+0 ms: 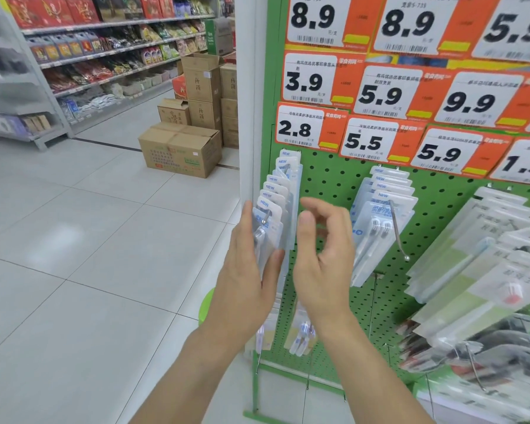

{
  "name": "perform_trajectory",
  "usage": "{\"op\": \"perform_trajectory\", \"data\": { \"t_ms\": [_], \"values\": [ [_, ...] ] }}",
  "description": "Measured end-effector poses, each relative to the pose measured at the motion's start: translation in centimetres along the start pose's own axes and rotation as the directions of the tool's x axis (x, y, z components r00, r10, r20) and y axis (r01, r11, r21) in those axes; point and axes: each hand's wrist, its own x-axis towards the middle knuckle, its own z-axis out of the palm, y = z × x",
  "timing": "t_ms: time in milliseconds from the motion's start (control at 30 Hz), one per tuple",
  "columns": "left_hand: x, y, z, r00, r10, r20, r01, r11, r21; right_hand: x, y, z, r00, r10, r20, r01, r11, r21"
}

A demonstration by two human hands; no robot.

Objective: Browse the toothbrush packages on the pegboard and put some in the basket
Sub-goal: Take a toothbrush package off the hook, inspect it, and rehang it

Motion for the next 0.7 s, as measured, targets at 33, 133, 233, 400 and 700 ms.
{"op": "perform_trajectory", "data": {
  "t_ms": [33, 133, 233, 400, 700],
  "values": [
    [0.2, 0.2, 0.1, 1.000, -0.003, -0.002, 0.003, 1.000, -0.002, 0.9, 0.2, 0.1, 1.000, 0.024, -0.015, -0.024, 1.000, -0.005],
    [0.4, 0.4, 0.2, 0.999, -0.021, -0.025, 0.021, 1.000, -0.001, 3.4, 1.2, 0.7, 0.996, 0.090, -0.007, -0.090, 0.995, -0.034],
    [0.4, 0.5, 0.2, 0.998, -0.056, -0.026, 0.056, 0.998, -0.006, 5.7, 2.0, 1.3, 0.986, 0.158, 0.052, -0.153, 0.984, -0.096],
    [0.6, 0.5, 0.3, 0.998, -0.059, -0.012, 0.059, 0.998, -0.011, 8.5, 3.0, 2.1, 0.971, 0.211, 0.108, -0.194, 0.969, -0.152],
    [1.1, 0.7, 0.1, 0.997, -0.080, -0.004, 0.080, 0.996, -0.026, 8.8, 3.0, 2.3, 0.982, 0.182, 0.056, -0.169, 0.968, -0.185]
  ]
}}
